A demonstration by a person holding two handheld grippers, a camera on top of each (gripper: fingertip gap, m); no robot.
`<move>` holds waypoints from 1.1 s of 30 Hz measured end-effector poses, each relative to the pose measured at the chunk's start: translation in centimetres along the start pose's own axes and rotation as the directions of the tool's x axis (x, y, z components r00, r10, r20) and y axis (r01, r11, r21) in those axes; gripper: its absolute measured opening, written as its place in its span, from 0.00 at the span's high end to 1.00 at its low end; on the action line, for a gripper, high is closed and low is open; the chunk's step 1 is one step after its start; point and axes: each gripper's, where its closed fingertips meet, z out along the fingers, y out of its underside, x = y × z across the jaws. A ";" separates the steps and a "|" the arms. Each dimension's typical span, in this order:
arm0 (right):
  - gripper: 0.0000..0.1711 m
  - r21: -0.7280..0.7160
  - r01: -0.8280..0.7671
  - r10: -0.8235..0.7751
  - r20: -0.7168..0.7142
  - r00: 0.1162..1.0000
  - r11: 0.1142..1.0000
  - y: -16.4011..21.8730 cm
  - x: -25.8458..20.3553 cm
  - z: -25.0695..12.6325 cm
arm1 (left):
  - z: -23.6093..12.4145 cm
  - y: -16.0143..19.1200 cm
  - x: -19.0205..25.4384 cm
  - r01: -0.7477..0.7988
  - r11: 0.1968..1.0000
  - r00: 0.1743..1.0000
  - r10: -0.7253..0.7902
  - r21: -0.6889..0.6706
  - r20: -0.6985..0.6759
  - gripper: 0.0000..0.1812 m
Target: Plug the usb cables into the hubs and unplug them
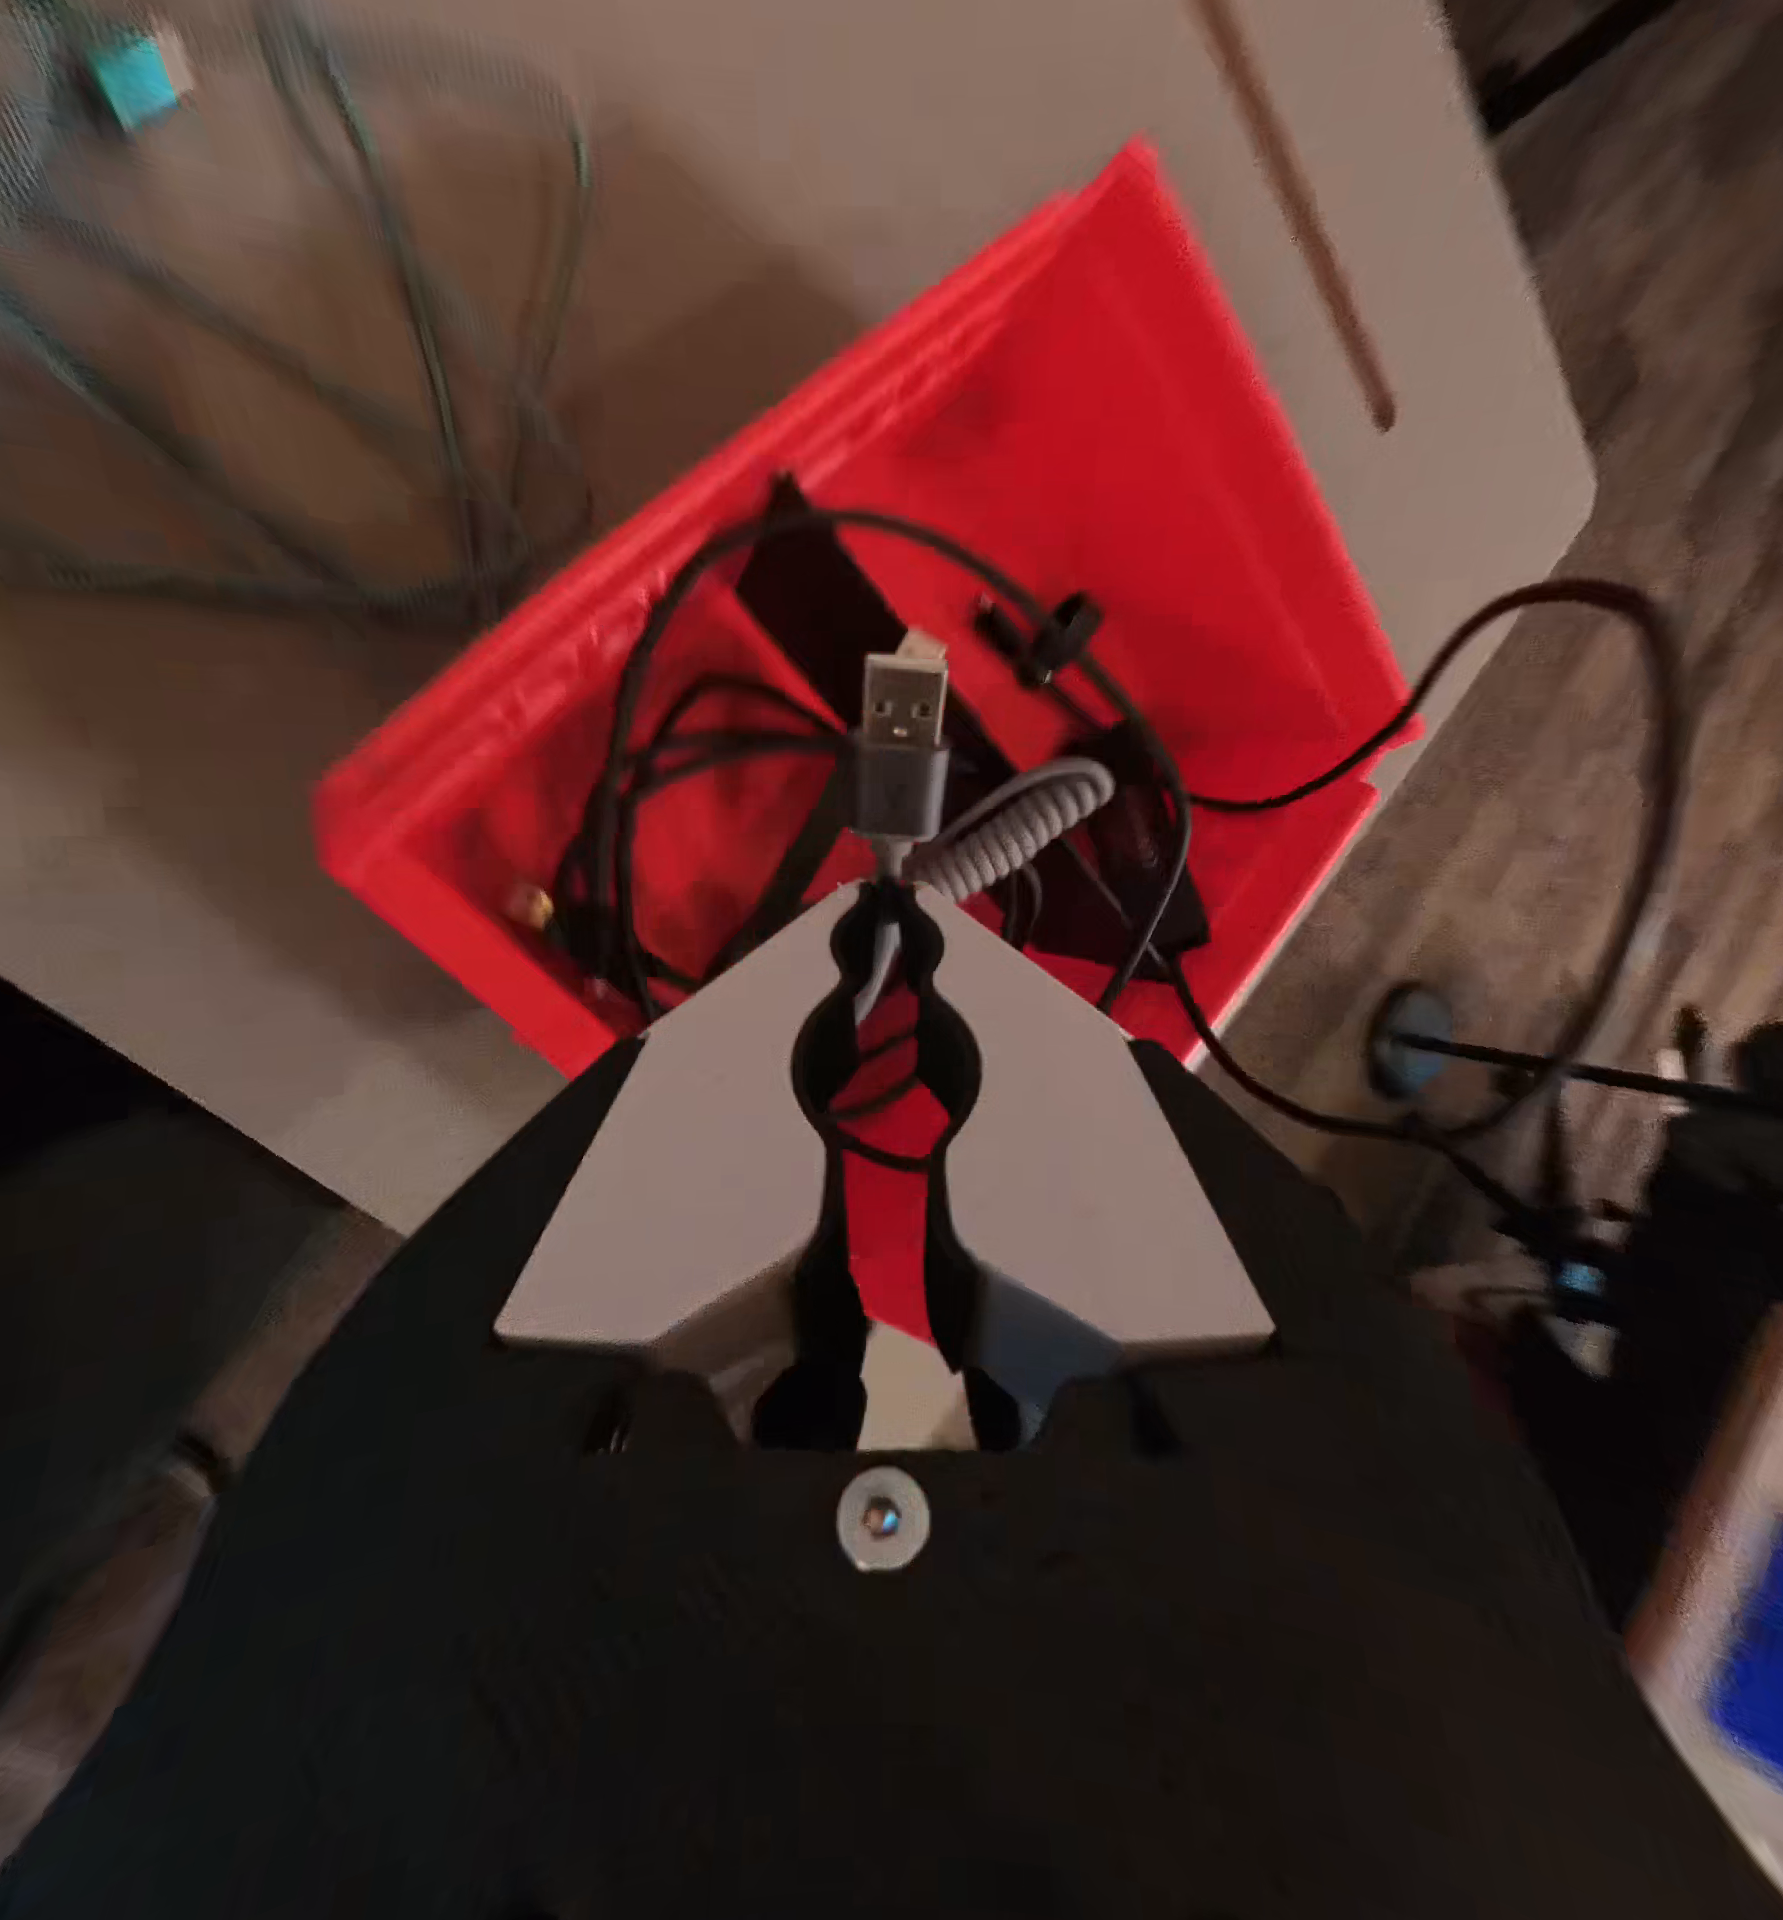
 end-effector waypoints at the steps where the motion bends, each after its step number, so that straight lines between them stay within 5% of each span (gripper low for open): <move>1: 0.99 -0.052 0.069 -0.068 0.003 0.998 0.996 0.9 -0.5 1.2 | 0.0 0.0 0.0 -0.001 1.000 1.000 0.001 0.000 0.000 0.81; 6: 0.99 -0.140 0.150 -0.137 0.097 0.986 0.979 2.9 -3.3 5.6 | 0.0 0.0 0.0 0.003 1.000 1.000 -0.003 0.000 -0.001 0.81; 9: 0.76 -0.149 0.074 -0.060 0.097 0.993 0.986 3.0 -3.3 5.4 | 0.0 0.1 0.0 0.004 1.000 1.000 -0.004 0.000 -0.001 0.81; 11: 0.69 -0.188 0.040 -0.050 -0.048 0.998 0.981 3.2 -1.0 3.4 | 0.0 0.1 -0.1 0.005 1.000 1.000 -0.005 -0.001 -0.001 0.81; 14: 0.67 0.031 0.054 -0.048 -0.150 0.987 0.998 -1.1 -1.0 -0.4 | 0.1 0.0 -0.1 -0.002 1.000 1.000 0.002 -0.005 0.003 0.81; 18: 0.52 0.378 0.085 -0.086 -0.014 0.996 0.922 -8.9 -7.2 -2.7 | 0.2 0.1 0.0 -0.019 1.000 1.000 0.019 -0.012 0.012 0.80; 22: 0.17 0.391 0.057 -0.165 0.247 0.955 0.918 -12.6 -15.5 1.4 | 0.1 0.2 0.0 -0.016 1.000 1.000 0.016 -0.012 0.011 0.80; 24: 0.08 0.344 0.062 -0.174 0.305 0.936 0.937 -13.4 -18.1 4.7 | 0.0 0.2 -0.1 -0.009 1.000 1.000 0.009 -0.010 0.010 0.80; 33: 0.06 0.042 0.003 -0.020 0.390 0.921 0.999 -12.3 -20.4 14.7 | 0.0 0.1 0.0 -0.005 1.000 1.000 0.005 -0.005 0.003 0.80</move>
